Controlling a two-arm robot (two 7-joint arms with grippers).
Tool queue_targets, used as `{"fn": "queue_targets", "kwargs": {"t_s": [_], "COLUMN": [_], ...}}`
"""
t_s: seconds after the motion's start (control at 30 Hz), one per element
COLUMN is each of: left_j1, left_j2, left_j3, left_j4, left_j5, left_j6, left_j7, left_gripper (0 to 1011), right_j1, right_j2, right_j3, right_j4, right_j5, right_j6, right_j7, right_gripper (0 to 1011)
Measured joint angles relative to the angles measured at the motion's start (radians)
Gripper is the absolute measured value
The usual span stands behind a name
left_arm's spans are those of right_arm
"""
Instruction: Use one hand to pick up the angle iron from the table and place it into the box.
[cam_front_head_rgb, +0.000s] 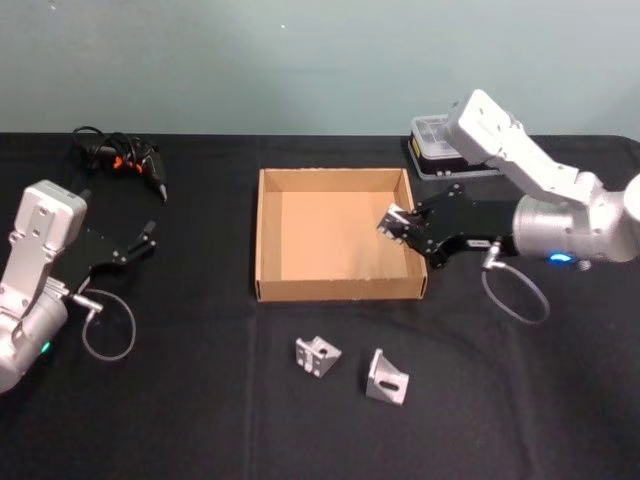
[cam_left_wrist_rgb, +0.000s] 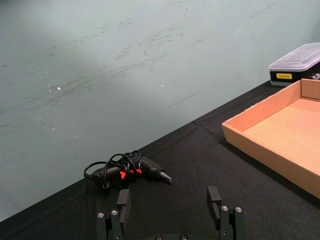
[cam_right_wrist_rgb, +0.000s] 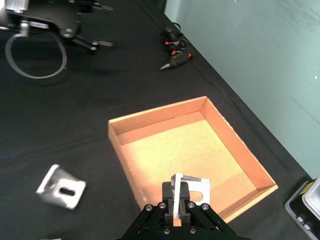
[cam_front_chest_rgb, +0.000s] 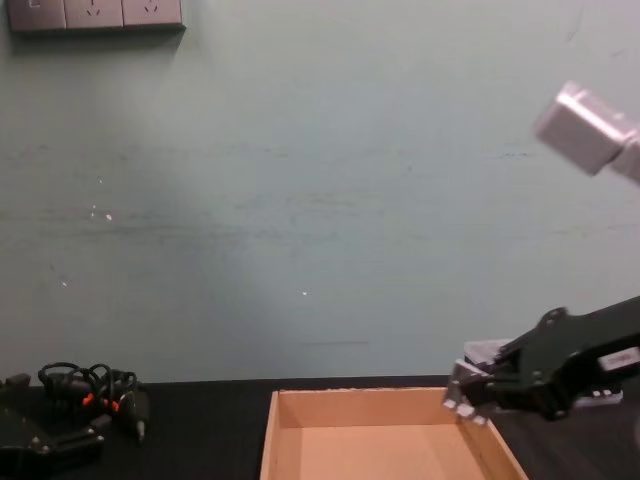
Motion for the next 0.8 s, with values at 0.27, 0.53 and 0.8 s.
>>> {"fn": "queue_targets", "kwargs": {"t_s": [0.27,0.53,0.8], "left_j1": [0.0,0.0,0.0], "left_j2": [0.0,0.0,0.0], "left_j3": [0.0,0.0,0.0], "left_j4": [0.0,0.0,0.0], "left_j5": [0.0,0.0,0.0], "left_j6": [0.0,0.0,0.0], "left_j7": [0.0,0.0,0.0], "left_gripper": [1000,1000,1000], "right_j1": [0.056,0.098,0.109], "right_j2": [-0.105,-0.181,-0.216], "right_j3": [-0.021,-0.039,-0.051], "right_j4": [0.141,0.264,0.322], "right_j5": [-0.029,-0.059,-0.081], "right_j6": [0.01,0.019,0.022], "right_j7": [-0.019,-0.021,-0.016], "right_gripper": [77,77,77]}}
